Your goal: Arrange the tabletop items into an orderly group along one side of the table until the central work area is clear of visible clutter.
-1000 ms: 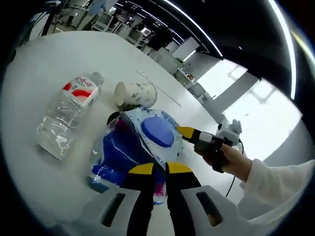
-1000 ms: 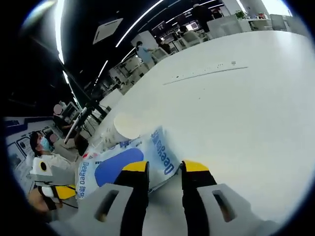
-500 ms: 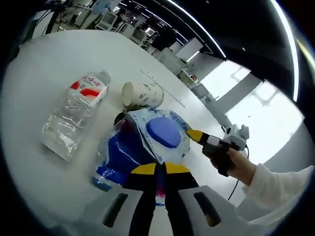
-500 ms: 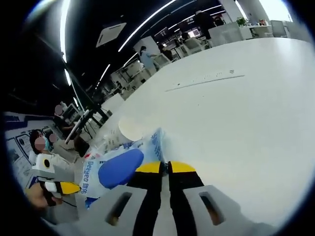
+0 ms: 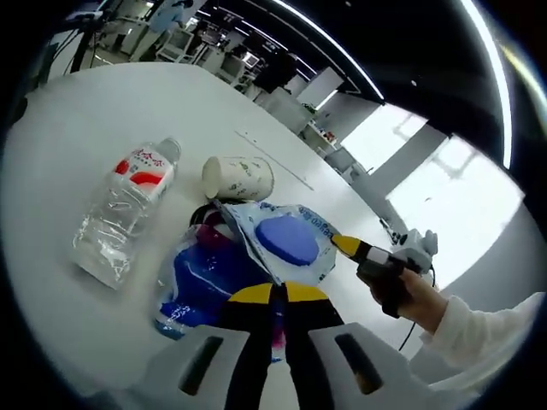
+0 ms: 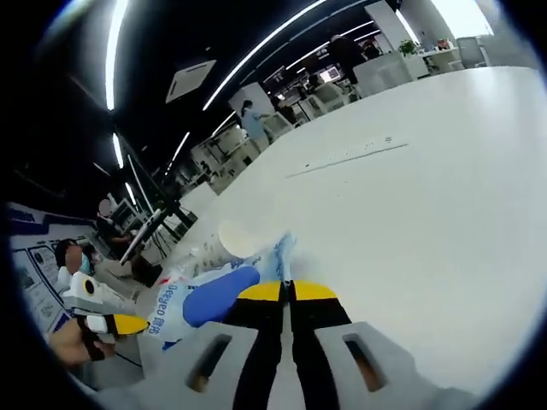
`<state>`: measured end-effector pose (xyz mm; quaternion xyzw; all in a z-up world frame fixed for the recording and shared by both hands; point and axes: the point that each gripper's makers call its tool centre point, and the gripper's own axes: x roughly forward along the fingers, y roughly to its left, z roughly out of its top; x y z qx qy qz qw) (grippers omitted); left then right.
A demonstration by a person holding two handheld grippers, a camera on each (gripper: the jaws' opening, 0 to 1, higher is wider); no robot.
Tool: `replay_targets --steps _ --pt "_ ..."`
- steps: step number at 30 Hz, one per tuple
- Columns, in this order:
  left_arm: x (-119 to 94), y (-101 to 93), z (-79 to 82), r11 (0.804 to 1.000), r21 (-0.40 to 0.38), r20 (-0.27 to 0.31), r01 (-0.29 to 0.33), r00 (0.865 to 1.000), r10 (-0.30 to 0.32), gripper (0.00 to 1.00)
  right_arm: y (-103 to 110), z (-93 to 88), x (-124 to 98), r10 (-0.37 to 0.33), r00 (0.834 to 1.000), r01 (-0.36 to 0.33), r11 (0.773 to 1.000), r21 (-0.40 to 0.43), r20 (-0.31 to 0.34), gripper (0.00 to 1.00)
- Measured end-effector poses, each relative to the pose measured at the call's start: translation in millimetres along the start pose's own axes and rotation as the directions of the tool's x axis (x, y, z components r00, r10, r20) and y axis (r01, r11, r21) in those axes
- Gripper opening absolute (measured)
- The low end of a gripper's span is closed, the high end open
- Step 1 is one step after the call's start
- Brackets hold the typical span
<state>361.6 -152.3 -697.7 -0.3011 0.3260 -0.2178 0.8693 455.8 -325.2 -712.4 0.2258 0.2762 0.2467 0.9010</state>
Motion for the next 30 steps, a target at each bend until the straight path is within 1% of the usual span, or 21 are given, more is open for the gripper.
replay_targets --steps 4,8,12,13,16,18,20,22,25,30 --pt "-2 -1.1 2.1 1.000 0.001 0.007 0.002 1.000 -0.002 0.00 7 5.9 -5 0.010 1.000 -0.009 0.999 -0.036 0.019 0.00" --pt "-6 -6.1 9.1 1.000 0.003 0.022 0.009 1.000 -0.009 0.00 13 11.2 -10 0.020 0.999 -0.017 0.997 -0.076 0.039 0.00" --pt "-9 -11.5 16.9 1.000 0.021 0.035 0.017 0.999 -0.018 0.00 20 19.1 -20 0.031 0.997 -0.025 0.997 -0.071 0.075 0.00" --pt "-8 -12.9 18.3 0.999 0.036 0.036 0.018 0.999 -0.019 0.00 22 21.0 -22 0.033 0.996 -0.027 0.997 -0.072 0.083 0.00" --pt "-6 -14.4 19.3 0.998 0.064 0.024 0.016 1.000 -0.018 0.00 25 25.5 -27 0.036 0.994 -0.028 0.997 -0.072 0.105 0.00" --pt "-5 -17.3 23.2 0.997 0.074 0.024 0.023 0.999 -0.025 0.00 27 27.5 -30 0.036 0.993 -0.027 0.996 -0.080 0.113 0.00" --pt "-3 -20.7 28.5 0.996 0.087 0.022 0.031 0.999 -0.033 0.00 27 30.5 -36 0.034 0.991 -0.022 0.995 -0.096 0.126 0.00" --pt "0 -22.8 36.9 0.994 0.105 0.023 0.042 0.999 -0.045 0.00 25 32.5 -41 0.032 0.990 -0.020 0.996 -0.089 0.136 0.00" --pt "4 -27.6 44.6 0.991 0.118 0.023 0.056 0.998 -0.060 0.00 22 34.3 -47 0.024 0.988 -0.011 0.996 -0.083 0.150 0.00" --pt "18 -42.2 57.9 0.979 0.188 0.004 0.085 0.996 -0.087 0.00 16 39.0 -60 0.003 0.983 0.009 0.998 -0.063 0.186 0.00"
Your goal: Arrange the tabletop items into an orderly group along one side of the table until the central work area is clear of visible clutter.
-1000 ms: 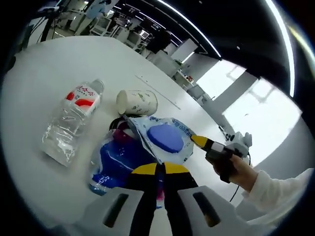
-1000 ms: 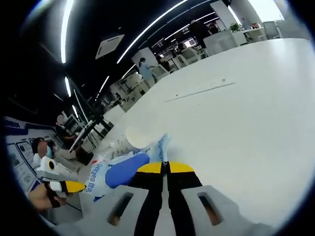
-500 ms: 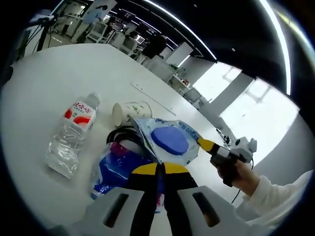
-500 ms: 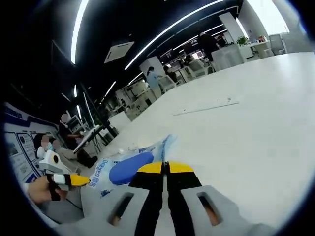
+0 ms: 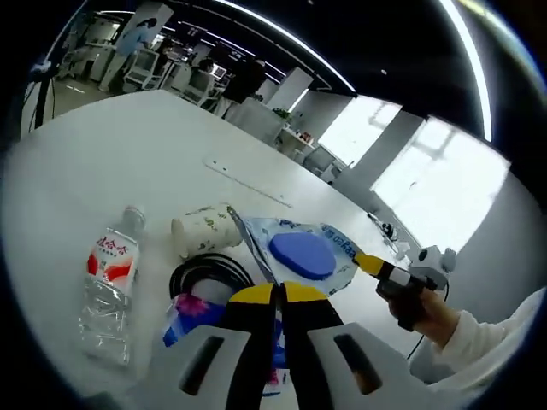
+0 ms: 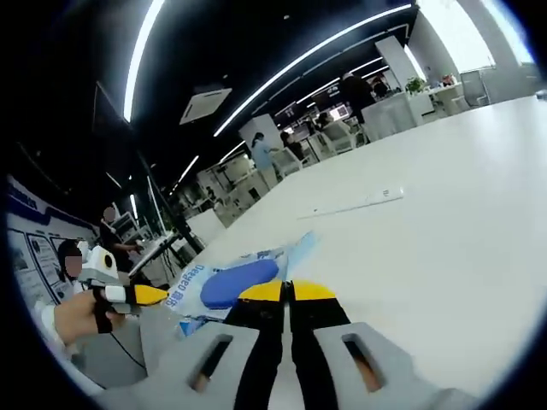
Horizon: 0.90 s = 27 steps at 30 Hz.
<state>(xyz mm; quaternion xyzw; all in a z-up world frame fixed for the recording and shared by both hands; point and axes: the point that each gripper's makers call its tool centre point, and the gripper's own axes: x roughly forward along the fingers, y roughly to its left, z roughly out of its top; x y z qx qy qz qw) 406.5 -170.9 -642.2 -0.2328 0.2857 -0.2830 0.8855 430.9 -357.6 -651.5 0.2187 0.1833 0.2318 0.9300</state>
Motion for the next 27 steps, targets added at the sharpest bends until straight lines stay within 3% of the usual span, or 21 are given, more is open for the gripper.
replay_targets --steps 7,19,27 --pt "23 -13.7 15.6 0.996 0.083 -0.034 0.042 0.999 -0.039 0.00 -9 15.3 -14 -0.034 0.998 0.034 0.999 0.002 0.055 0.00" --pt "62 -27.0 32.0 0.982 0.165 -0.075 0.088 0.994 -0.076 0.00 -29 36.2 -27 -0.088 0.992 0.091 0.995 -0.036 0.089 0.00" --pt "86 -32.3 25.1 0.971 0.214 -0.119 0.105 0.990 -0.080 0.00 -46 40.0 -33 -0.143 0.986 0.146 0.988 -0.039 0.087 0.00"
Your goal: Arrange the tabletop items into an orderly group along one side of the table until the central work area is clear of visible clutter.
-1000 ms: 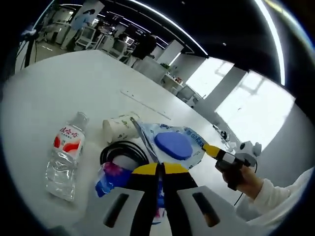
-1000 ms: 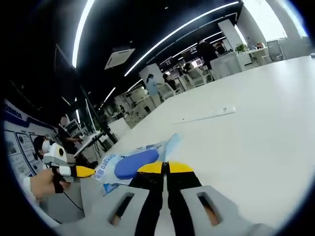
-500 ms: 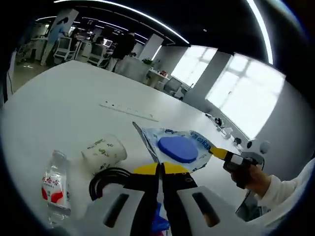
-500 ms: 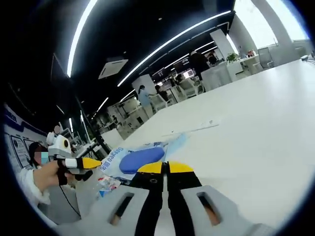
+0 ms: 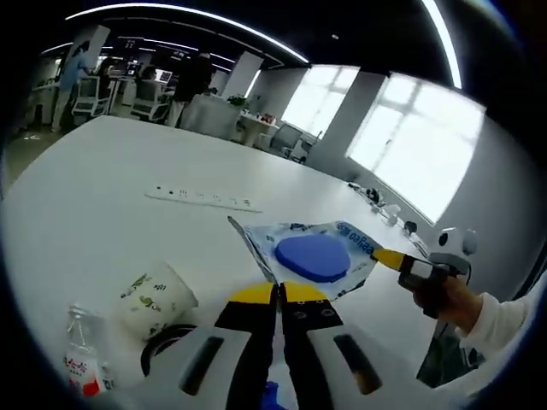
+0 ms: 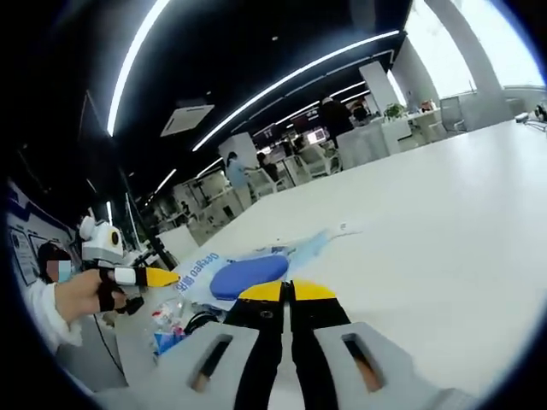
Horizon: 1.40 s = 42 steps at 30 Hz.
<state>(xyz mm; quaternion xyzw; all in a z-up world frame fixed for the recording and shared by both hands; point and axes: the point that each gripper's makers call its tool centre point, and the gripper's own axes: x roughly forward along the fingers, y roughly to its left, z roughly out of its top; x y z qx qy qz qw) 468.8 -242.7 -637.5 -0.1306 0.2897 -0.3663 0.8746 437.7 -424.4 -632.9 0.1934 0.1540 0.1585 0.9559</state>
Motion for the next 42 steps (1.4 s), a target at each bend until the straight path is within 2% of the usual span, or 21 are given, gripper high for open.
replay_targets --steps 4,10,12,19,21,24,29,34,36,42 --pt "11 -6.5 -20.7 0.999 0.040 -0.068 0.011 0.998 -0.008 0.00 -9 -8.6 -3 -0.031 0.999 0.031 0.999 -0.017 -0.022 0.00" --pt "24 -5.3 -39.1 1.000 0.011 -0.115 0.019 0.993 -0.018 0.00 -24 -23.8 -9 -0.067 0.997 0.067 0.998 -0.002 -0.047 0.00" --pt "27 -8.3 -47.6 0.999 0.043 -0.143 0.020 0.990 -0.014 0.00 -27 -31.7 -10 -0.076 0.995 0.076 0.997 -0.005 -0.065 0.00" --pt "30 -6.4 -65.2 0.999 0.052 -0.175 0.011 0.985 -0.002 0.00 -40 -56.8 -15 -0.100 0.990 0.103 0.994 0.033 -0.102 0.00" --pt "31 -1.7 -73.5 0.998 0.066 -0.197 0.002 0.980 0.011 0.00 -41 -66.2 -17 -0.102 0.987 0.107 0.994 0.031 -0.123 0.00" --pt "29 1.0 -89.9 0.993 0.118 -0.253 -0.009 0.967 0.039 0.00 -45 -82.4 -20 -0.109 0.980 0.117 0.992 0.040 -0.164 0.00" --pt "29 0.6 -107.7 0.985 0.174 -0.291 -0.020 0.954 0.070 0.00 -50 -94.2 -22 -0.117 0.976 0.128 0.990 0.050 -0.181 0.00" --pt "29 0.7 -117.6 0.983 0.181 -0.306 -0.028 0.948 0.084 0.00 -59 -108.7 -28 -0.148 0.965 0.167 0.983 0.070 -0.219 0.00" --pt "29 3.1 -118.0 0.985 0.169 -0.310 -0.036 0.947 0.088 0.00 -61 -111.7 -29 -0.142 0.967 0.169 0.980 0.110 -0.213 0.00" --pt "32 11.4 -122.9 0.980 0.193 -0.323 -0.047 0.940 0.109 0.00 -60 -115.5 -30 -0.149 0.964 0.177 0.978 0.112 -0.221 0.00"
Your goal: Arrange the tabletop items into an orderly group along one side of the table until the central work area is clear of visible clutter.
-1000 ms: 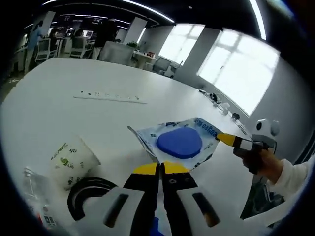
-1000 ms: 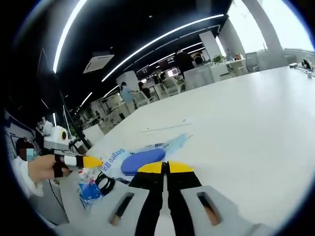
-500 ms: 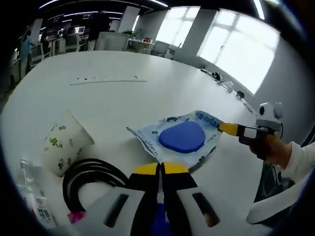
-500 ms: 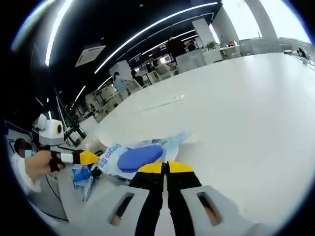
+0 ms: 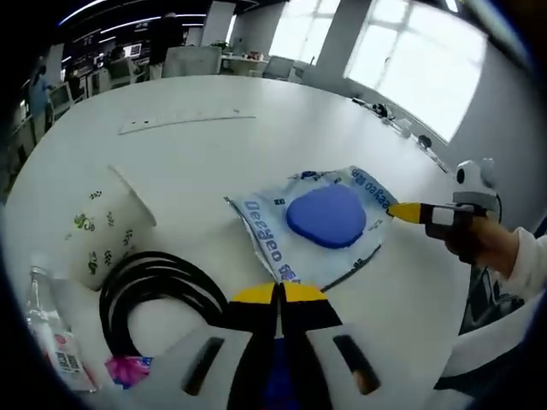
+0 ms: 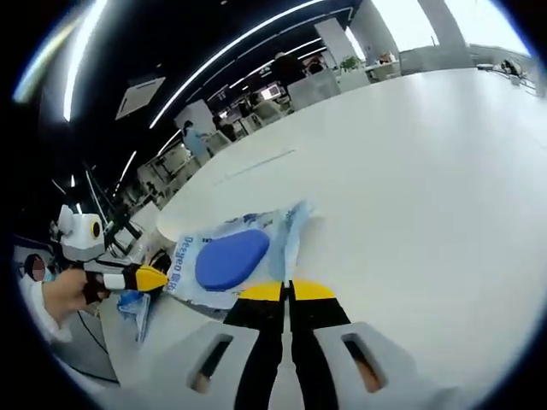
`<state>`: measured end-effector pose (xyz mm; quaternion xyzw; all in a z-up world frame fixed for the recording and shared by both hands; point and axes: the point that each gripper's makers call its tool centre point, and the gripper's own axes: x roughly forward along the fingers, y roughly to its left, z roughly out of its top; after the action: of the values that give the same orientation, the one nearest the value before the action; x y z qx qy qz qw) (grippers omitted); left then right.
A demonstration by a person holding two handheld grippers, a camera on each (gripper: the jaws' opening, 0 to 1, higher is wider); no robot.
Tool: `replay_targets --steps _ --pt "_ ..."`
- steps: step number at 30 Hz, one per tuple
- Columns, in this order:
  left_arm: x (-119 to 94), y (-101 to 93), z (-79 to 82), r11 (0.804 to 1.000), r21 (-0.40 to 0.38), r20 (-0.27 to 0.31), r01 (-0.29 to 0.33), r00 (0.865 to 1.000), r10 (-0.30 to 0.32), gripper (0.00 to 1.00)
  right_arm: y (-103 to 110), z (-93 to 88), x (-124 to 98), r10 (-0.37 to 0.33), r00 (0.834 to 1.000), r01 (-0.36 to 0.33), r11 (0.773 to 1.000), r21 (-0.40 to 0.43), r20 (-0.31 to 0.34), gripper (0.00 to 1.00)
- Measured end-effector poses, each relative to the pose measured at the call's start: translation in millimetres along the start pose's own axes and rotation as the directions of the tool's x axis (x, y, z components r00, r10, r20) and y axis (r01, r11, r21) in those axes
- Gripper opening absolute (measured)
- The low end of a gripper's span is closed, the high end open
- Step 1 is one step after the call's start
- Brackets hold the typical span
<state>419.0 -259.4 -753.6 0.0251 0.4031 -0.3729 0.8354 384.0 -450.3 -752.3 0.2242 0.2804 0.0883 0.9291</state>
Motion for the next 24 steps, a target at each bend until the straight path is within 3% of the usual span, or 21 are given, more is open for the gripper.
replay_targets --steps 8,10,24 --pt "4 10.0 -3.4 1.000 0.004 -0.007 -0.019 1.000 0.019 0.00 -6 -10.9 2 -0.022 0.999 0.021 1.000 -0.011 -0.037 0.00" --pt "5 11.8 -4.0 0.999 -0.036 0.000 -0.017 1.000 0.017 0.00 -5 -10.5 1 -0.020 0.999 0.020 1.000 0.000 -0.032 0.00" --pt "6 8.4 -6.1 0.999 -0.035 0.018 -0.018 1.000 0.018 0.00 -6 -11.5 -1 -0.013 1.000 0.013 1.000 0.022 -0.009 0.00"
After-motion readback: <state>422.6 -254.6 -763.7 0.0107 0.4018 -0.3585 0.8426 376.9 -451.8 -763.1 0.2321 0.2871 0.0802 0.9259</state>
